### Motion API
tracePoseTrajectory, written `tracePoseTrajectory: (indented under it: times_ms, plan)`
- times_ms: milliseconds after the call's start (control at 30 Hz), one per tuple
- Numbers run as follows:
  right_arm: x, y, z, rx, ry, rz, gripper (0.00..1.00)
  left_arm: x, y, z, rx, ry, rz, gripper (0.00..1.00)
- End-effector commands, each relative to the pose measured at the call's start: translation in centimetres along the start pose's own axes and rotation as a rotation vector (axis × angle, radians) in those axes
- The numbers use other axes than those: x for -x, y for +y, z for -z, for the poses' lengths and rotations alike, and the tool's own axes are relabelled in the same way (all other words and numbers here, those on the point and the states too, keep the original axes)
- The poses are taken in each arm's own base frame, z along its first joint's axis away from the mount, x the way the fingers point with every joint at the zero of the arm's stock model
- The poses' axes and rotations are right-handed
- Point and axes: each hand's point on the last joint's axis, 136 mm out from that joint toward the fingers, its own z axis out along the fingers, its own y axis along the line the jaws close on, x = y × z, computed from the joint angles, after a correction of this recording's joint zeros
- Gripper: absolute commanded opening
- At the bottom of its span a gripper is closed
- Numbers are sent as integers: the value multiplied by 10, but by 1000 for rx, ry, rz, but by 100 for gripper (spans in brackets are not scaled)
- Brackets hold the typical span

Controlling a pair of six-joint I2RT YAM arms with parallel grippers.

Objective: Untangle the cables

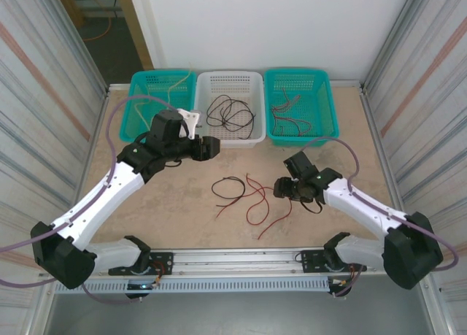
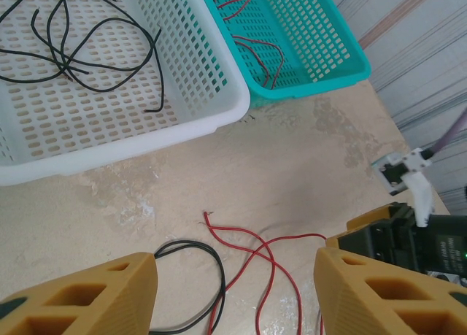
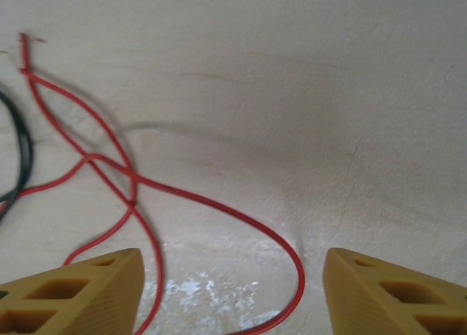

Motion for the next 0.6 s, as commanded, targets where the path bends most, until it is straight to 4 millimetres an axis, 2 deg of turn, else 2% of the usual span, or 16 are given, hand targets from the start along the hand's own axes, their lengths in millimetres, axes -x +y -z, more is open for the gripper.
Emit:
tracePoseTrajectory:
  times_ms: [0, 200, 333, 400, 467, 567]
  plan:
    - [3, 1, -15, -10, 14, 19, 62, 4, -7, 9, -28, -29, -15, 59]
    - [5, 0, -35, -53, 41, 37, 56, -2, -8, 7, -41, -15, -15, 59]
    - [1, 1, -38, -75, 58, 66, 38, 0, -9, 7, -46, -20, -30, 59]
    - [2, 3, -32, -97, 46, 94, 23, 2, -10, 6, -51, -26, -36, 59]
    - [5, 9, -20, -105, 19, 134, 16, 4, -12, 3, -65, -24, -38, 59]
    - [14, 28, 10, -85, -60, 204, 10, 8, -19, -2, -102, -26, -42, 58]
